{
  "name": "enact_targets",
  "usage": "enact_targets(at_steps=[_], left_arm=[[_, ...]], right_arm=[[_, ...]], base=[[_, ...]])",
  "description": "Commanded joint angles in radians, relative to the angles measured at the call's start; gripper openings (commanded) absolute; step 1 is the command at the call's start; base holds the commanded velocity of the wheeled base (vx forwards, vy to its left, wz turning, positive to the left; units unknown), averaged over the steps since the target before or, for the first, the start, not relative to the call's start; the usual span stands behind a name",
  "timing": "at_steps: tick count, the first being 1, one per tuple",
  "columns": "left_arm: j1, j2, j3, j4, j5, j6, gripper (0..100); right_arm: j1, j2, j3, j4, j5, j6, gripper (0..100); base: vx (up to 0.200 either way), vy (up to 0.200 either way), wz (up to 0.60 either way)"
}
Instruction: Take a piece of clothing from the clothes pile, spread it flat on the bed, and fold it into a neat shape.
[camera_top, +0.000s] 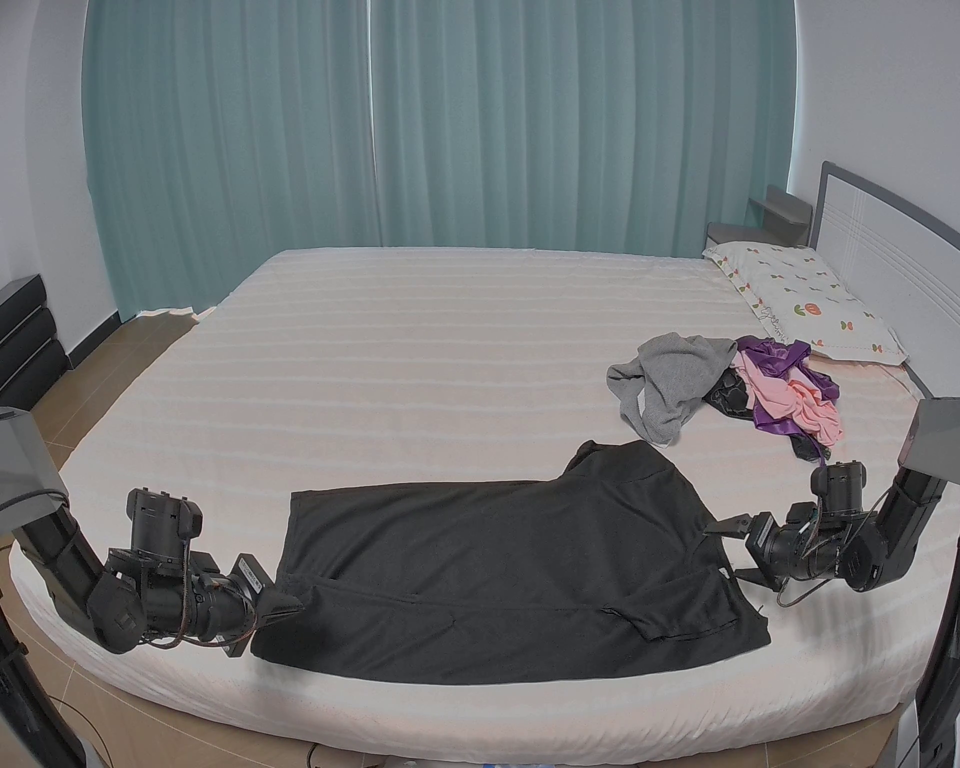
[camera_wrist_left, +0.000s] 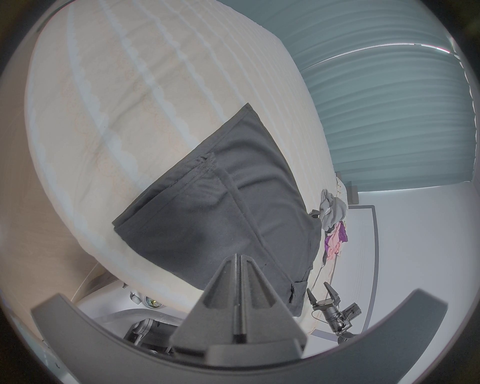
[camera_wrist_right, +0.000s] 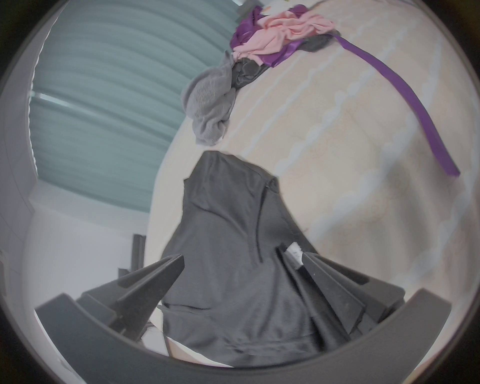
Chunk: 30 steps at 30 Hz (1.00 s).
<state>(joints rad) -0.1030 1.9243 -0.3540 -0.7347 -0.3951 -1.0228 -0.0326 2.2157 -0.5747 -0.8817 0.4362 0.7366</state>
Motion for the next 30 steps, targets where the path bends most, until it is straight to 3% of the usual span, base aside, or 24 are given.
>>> enact_targets(at_steps=[1, 3, 8, 16, 21, 22, 28, 30], left_arm=[[0.019, 0.010, -0.042, 0.000, 0.001, -0.016, 0], [0.046, 0.018, -0.109, 0.003, 0.009, -0.014, 0], [0.057, 0.102, -0.238, 0.008, 0.028, -0.011, 0], [0.072, 0.206, -0.421, 0.035, 0.035, -0.013, 0], [0.092, 0.243, -0.448, 0.032, 0.035, -0.005, 0], [0.097, 0.246, -0.459, 0.032, 0.035, 0.000, 100], [0.115, 0.286, -0.536, 0.043, 0.035, 0.033, 100], [0.121, 0.338, -0.620, 0.086, 0.035, 0.096, 100]], right_arm=[[0.003, -0.011, 0.045, -0.095, 0.029, 0.122, 100], [0.006, 0.018, 0.084, -0.249, 0.032, 0.199, 100], [0.025, 0.088, 0.147, -0.461, 0.026, 0.207, 100], [0.019, 0.094, 0.162, -0.502, 0.032, 0.216, 100], [0.019, 0.099, 0.171, -0.520, 0.032, 0.219, 100], [0.019, 0.105, 0.176, -0.530, 0.030, 0.218, 100], [0.023, 0.144, 0.205, -0.629, 0.026, 0.214, 100], [0.023, 0.167, 0.225, -0.686, 0.026, 0.213, 100]], base=[[0.000, 0.000, 0.00], [0.000, 0.000, 0.00], [0.000, 0.000, 0.00], [0.000, 0.000, 0.00], [0.000, 0.000, 0.00], [0.000, 0.000, 0.00], [0.000, 0.000, 0.00], [0.000, 0.000, 0.00]])
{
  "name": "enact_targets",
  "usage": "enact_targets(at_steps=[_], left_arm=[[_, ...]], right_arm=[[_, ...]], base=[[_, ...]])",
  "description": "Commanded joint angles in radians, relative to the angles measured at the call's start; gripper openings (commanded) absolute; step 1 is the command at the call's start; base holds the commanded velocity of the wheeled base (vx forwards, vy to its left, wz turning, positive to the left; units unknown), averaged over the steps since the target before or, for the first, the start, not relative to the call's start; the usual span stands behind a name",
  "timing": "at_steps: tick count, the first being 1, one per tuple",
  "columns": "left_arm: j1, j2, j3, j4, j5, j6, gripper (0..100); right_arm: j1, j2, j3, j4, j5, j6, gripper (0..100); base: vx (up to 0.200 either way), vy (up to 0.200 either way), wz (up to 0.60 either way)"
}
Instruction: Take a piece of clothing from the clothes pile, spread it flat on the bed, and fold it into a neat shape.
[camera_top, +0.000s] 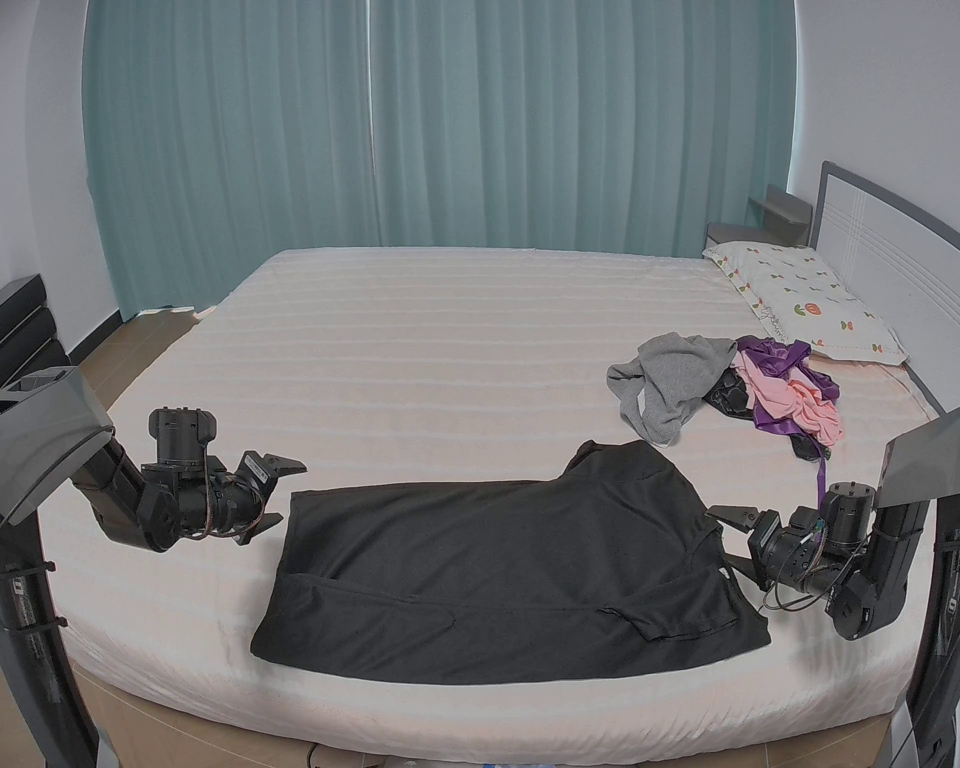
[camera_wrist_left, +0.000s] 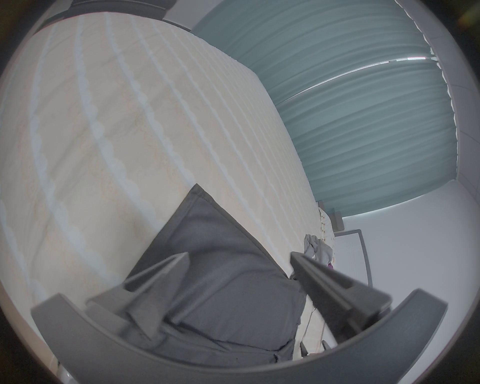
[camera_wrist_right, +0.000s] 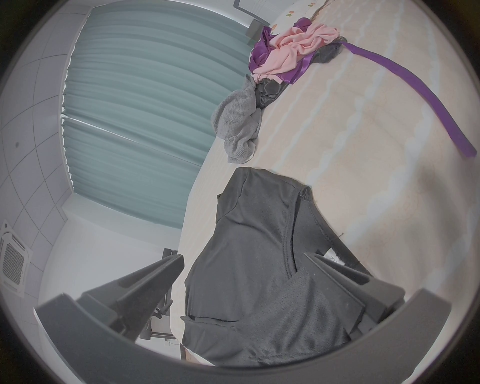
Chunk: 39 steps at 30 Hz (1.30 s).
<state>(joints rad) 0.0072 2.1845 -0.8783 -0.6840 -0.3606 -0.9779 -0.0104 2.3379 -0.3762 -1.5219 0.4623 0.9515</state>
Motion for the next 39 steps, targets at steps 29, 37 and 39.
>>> enact_targets(at_steps=[29, 37, 39], left_arm=[[-0.018, 0.362, -0.327, -0.074, 0.091, 0.289, 100], [-0.018, 0.386, -0.361, -0.107, 0.101, 0.252, 0], [-0.018, 0.388, -0.358, -0.135, 0.121, 0.222, 0]], right_arm=[[0.021, 0.067, 0.026, -0.046, -0.033, -0.013, 100], [0.023, 0.066, 0.026, -0.046, -0.033, -0.013, 100], [0.023, 0.066, 0.025, -0.046, -0.033, -0.013, 100]], base=[[0.000, 0.000, 0.00], [0.000, 0.000, 0.00], [0.000, 0.000, 0.00]])
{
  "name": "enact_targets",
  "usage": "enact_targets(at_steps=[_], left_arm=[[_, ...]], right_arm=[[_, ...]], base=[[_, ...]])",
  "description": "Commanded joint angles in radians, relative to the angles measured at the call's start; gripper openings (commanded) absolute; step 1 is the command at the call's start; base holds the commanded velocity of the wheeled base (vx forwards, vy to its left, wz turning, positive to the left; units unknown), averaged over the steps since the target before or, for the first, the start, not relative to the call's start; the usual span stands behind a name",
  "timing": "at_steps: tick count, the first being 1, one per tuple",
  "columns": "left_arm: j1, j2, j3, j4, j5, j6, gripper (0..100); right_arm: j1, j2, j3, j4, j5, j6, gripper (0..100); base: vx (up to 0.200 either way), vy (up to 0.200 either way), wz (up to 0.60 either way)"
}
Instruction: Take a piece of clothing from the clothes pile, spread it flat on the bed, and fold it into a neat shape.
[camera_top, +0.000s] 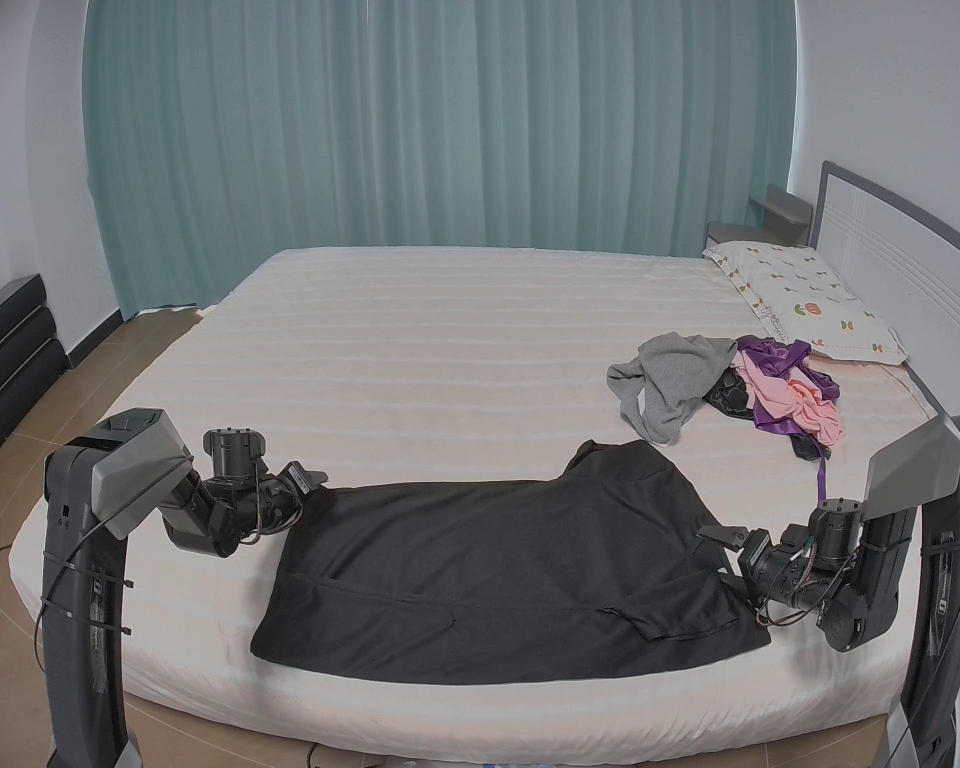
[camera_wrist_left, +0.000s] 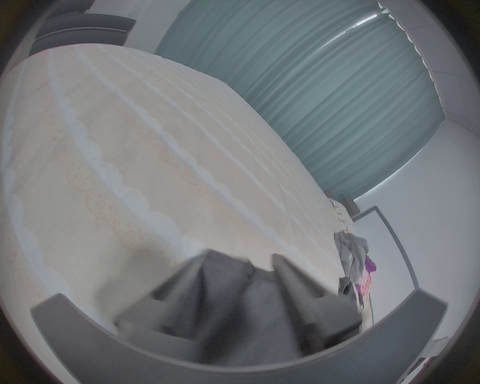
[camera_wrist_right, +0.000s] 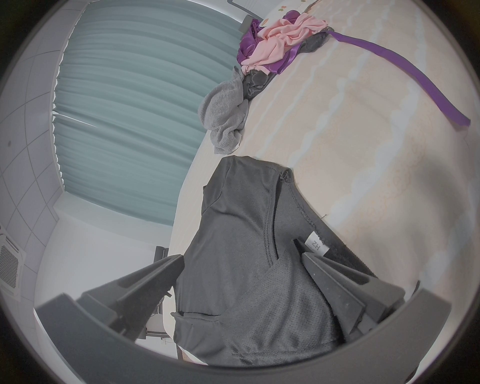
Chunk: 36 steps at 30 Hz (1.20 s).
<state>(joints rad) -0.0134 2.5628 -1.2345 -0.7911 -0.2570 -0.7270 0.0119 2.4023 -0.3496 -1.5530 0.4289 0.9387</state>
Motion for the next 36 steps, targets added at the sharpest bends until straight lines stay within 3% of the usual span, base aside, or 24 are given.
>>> enact_targets(at_steps=[1, 11, 14, 18, 20, 21, 24, 25, 31, 36], left_arm=[[0.001, 0.010, 0.000, -0.034, 0.021, -0.034, 0], [0.003, 0.019, 0.027, -0.163, 0.050, -0.095, 0], [0.003, 0.019, 0.043, -0.191, 0.048, -0.100, 0], [0.003, 0.019, 0.046, -0.197, 0.048, -0.100, 0], [0.003, 0.019, 0.046, -0.197, 0.048, -0.100, 0], [0.003, 0.019, 0.047, -0.197, 0.048, -0.101, 0], [0.003, 0.017, 0.050, -0.197, 0.048, -0.101, 0], [0.003, 0.016, 0.056, -0.197, 0.048, -0.100, 0], [0.001, 0.014, 0.056, -0.197, 0.047, -0.101, 0], [0.000, 0.016, 0.056, -0.197, 0.047, -0.101, 0]], right_arm=[[0.000, 0.001, -0.003, -0.015, -0.001, 0.000, 100], [0.013, -0.035, -0.072, 0.016, -0.002, -0.014, 100], [0.022, -0.104, -0.212, 0.171, -0.002, -0.015, 100], [0.011, -0.172, -0.454, 0.519, -0.009, -0.090, 100], [0.010, -0.170, -0.503, 0.580, -0.010, -0.115, 100], [0.002, -0.158, -0.614, 0.697, -0.033, -0.170, 100], [0.008, -0.138, -0.686, 0.766, -0.073, -0.199, 100], [0.026, -0.103, -0.764, 0.870, -0.122, -0.252, 100], [0.054, 0.006, -0.930, 0.965, -0.216, -0.311, 100], [0.069, 0.058, -1.003, 0.999, -0.239, -0.336, 100]], base=[[0.000, 0.000, 0.00], [0.000, 0.000, 0.00], [0.000, 0.000, 0.00], [0.000, 0.000, 0.00], [0.000, 0.000, 0.00], [0.000, 0.000, 0.00], [0.000, 0.000, 0.00], [0.000, 0.000, 0.00], [0.000, 0.000, 0.00], [0.000, 0.000, 0.00]])
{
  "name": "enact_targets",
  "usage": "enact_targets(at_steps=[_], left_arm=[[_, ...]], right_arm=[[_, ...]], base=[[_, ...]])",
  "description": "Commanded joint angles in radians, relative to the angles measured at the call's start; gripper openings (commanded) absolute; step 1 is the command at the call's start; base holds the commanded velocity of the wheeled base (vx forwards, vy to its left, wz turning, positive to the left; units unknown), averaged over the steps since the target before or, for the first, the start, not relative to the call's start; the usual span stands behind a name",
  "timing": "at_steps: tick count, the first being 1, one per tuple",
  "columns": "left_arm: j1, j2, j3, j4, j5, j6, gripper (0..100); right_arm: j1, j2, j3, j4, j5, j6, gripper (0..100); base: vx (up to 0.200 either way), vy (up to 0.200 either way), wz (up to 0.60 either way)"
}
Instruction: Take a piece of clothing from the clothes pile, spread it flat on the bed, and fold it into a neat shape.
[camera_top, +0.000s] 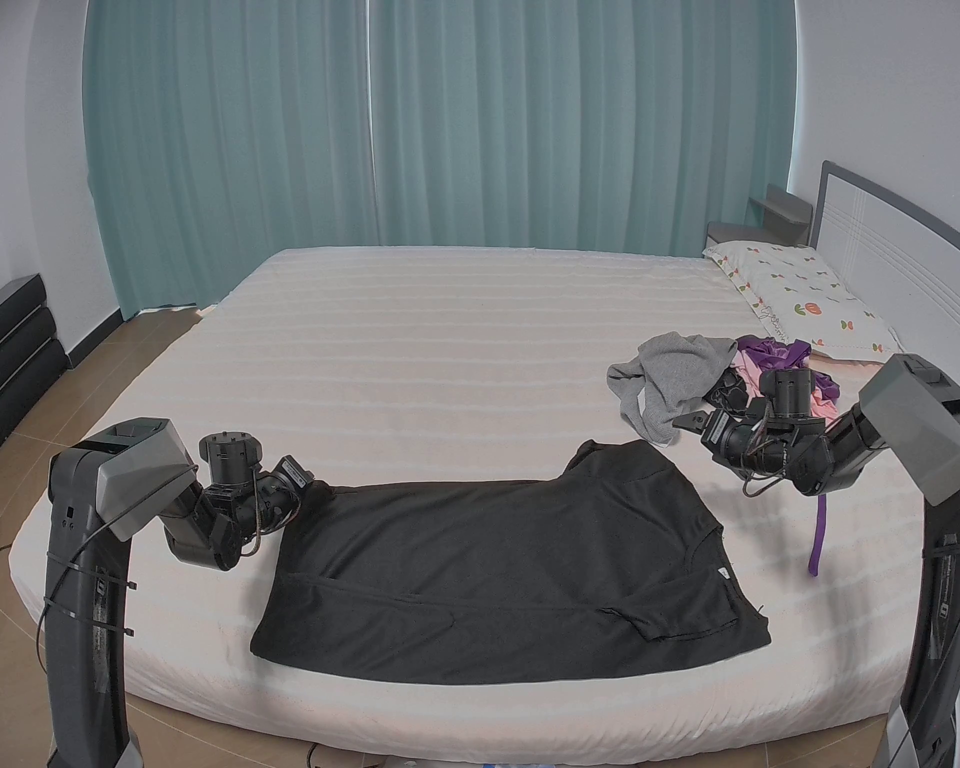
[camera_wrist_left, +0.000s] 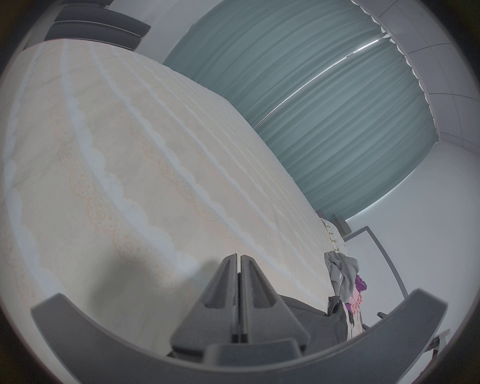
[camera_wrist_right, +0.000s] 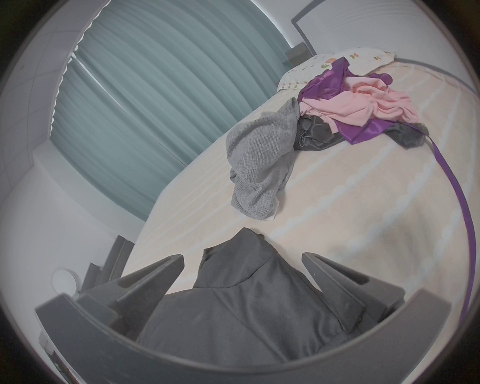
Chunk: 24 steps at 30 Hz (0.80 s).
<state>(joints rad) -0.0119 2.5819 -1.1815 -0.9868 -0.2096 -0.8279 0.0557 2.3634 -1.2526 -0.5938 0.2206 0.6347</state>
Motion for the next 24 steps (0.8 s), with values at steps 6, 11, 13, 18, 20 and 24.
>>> enact_targets(at_steps=[6, 11, 13, 18, 20, 24], left_arm=[[-0.002, -0.002, 0.002, 0.000, -0.002, 0.000, 0], [-0.002, -0.002, 0.000, 0.005, -0.002, 0.000, 0], [-0.002, -0.002, 0.000, 0.005, -0.002, 0.000, 0], [-0.002, -0.002, -0.003, 0.010, -0.002, 0.000, 0], [-0.002, -0.002, -0.004, 0.010, -0.002, -0.002, 0], [-0.002, -0.002, -0.004, 0.011, -0.002, -0.002, 0]], right_arm=[[0.044, 0.177, -0.202, 0.074, -0.038, -0.049, 100], [0.044, 0.204, -0.240, 0.080, -0.040, -0.046, 100], [0.044, 0.214, -0.252, 0.081, -0.046, -0.049, 100], [0.049, 0.241, -0.274, 0.086, -0.060, -0.049, 100], [0.055, 0.250, -0.277, 0.085, -0.063, -0.049, 100], [0.052, 0.264, -0.309, 0.095, -0.064, -0.049, 100]], base=[[0.000, 0.000, 0.00], [0.000, 0.000, 0.00], [0.000, 0.000, 0.00], [0.000, 0.000, 0.00], [0.000, 0.000, 0.00], [0.000, 0.000, 0.00]])
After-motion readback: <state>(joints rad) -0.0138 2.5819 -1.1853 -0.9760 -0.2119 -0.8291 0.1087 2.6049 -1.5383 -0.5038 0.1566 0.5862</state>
